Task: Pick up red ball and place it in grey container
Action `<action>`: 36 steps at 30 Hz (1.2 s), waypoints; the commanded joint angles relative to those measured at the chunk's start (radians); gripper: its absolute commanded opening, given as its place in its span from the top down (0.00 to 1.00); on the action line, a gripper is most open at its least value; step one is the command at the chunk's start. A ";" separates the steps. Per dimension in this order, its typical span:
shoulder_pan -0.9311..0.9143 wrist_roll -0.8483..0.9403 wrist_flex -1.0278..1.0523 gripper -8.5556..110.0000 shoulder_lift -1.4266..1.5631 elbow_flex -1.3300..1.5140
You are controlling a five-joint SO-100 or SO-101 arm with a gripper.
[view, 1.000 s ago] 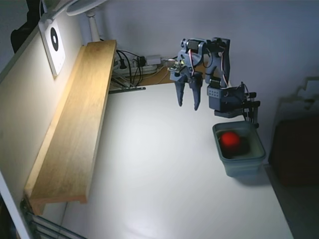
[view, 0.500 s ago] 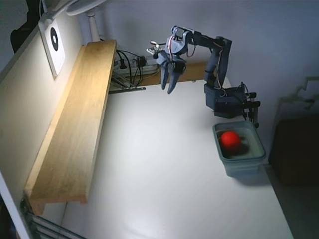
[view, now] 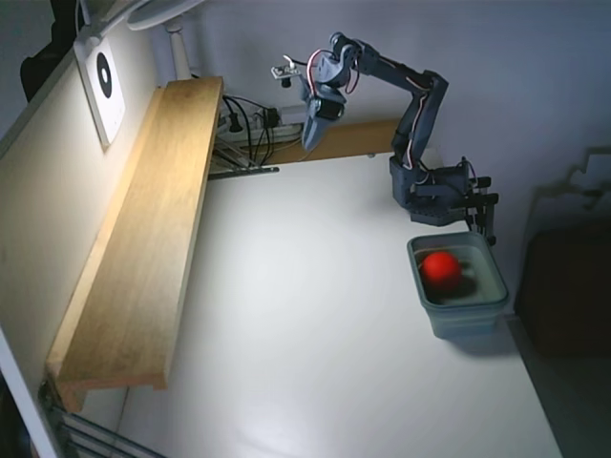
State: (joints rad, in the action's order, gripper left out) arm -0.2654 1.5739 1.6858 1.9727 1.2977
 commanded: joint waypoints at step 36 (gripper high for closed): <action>-0.258 -0.003 0.059 0.95 0.108 0.024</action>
State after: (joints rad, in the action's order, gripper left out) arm -0.5139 1.5739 1.7395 2.0509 1.3116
